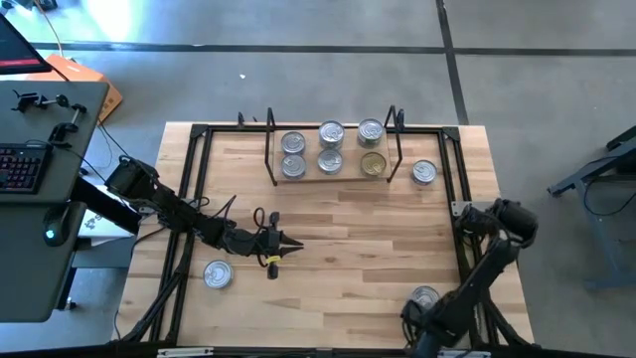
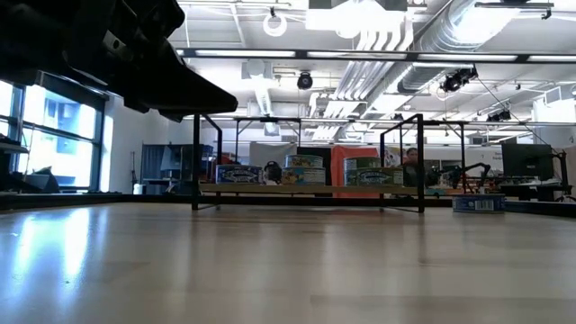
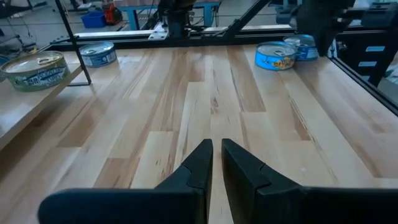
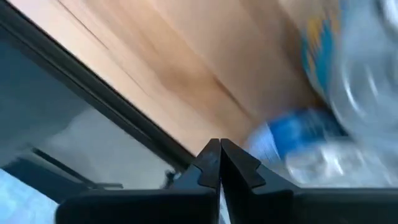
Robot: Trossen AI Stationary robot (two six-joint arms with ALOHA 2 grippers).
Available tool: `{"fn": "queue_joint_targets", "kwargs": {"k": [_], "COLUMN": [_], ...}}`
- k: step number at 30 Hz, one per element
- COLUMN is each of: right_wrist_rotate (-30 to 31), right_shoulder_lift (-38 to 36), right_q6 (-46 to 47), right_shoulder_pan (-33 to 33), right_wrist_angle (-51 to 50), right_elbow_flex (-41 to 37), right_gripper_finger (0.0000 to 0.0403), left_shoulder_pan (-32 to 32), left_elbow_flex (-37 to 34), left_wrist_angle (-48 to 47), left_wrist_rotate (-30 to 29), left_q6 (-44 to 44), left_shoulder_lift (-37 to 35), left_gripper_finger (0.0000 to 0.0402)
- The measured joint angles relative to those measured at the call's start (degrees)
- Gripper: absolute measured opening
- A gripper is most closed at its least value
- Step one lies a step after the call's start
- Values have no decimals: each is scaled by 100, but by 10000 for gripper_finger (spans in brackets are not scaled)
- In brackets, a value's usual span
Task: Stack canned seafood by type on shelf
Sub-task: Stack the blue tuna can on top of the blue tuna can on the shelf
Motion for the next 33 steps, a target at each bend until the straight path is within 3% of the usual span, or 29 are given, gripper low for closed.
{"fn": "queue_joint_targets", "kwargs": {"k": [6, 10, 15, 19, 23, 26, 30, 33], "right_wrist_rotate": [821, 596, -606, -1026, -949, -523, 363, 303], "right_shoulder_lift": [16, -58, -141, -157, -157, -157, -155, -155], "right_q6": [-1232, -1619, -926, -255, 500, 934, 974, 1042], "right_shoulder_pan": [-637, -881, -457, 90, 575, 794, 890, 850], "right_wrist_angle": [441, 304, -441, -503, -502, -496, -561, -1154], "right_elbow_flex": [1, 4, 4, 9, 7, 11, 233, 478], "right_gripper_finger": [0, 0, 0, 0, 0, 0, 0, 0], "left_shoulder_pan": [0, 0, 0, 0, 0, 0, 0, 0], "left_elbow_flex": [0, 0, 0, 0, 0, 0, 0, 0], "left_wrist_angle": [4, 2, 0, 0, 2, 2, 4, 14], "left_wrist_rotate": [0, 0, 0, 0, 0, 0, -2, -2], "left_q6": [50, 46, 0, -17, -13, -13, -7, -2], "left_shoulder_lift": [0, 0, 0, 0, 0, 0, 0, 0], "left_gripper_finger": [25, 25, 25, 25, 25, 25, 25, 25]}}
